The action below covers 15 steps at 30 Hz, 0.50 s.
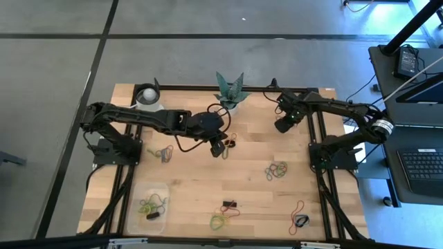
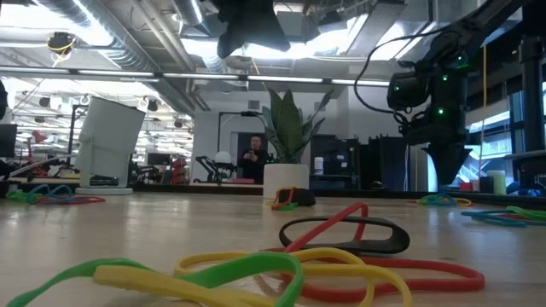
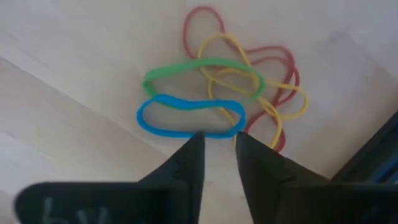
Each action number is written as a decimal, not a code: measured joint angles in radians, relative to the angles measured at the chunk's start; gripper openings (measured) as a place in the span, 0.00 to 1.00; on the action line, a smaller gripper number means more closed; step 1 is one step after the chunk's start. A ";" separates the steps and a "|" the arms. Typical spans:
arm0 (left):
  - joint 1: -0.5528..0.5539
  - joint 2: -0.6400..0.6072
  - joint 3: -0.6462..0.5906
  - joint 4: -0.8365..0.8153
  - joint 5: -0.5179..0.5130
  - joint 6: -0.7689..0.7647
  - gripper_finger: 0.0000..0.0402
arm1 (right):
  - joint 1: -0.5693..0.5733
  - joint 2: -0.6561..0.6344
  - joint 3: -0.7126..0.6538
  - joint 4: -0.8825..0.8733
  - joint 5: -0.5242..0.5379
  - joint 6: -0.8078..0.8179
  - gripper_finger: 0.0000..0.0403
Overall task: Pick and place rubber bands into bin
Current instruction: Put the blue rubber band into the transparent bin
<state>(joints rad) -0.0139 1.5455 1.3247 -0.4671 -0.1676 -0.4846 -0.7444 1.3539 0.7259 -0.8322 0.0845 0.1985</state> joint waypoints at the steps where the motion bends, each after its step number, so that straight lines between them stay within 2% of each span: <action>1: 0.001 0.000 0.000 0.000 -0.004 0.004 0.01 | 0.000 0.002 -0.008 0.000 0.000 -0.002 0.27; 6: 0.008 0.000 0.000 0.000 -0.007 0.019 0.01 | 0.002 0.024 -0.027 0.014 -0.001 -0.002 0.34; 11: 0.010 0.000 0.000 0.000 -0.007 0.041 0.01 | 0.021 0.059 -0.027 0.026 -0.015 -0.003 0.36; 15: 0.010 0.000 0.000 0.000 0.003 0.050 0.01 | 0.060 0.088 -0.027 0.043 -0.093 -0.047 0.35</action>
<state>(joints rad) -0.0040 1.5455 1.3247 -0.4673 -0.1646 -0.4350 -0.6840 1.4422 0.6991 -0.7895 -0.0081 0.1515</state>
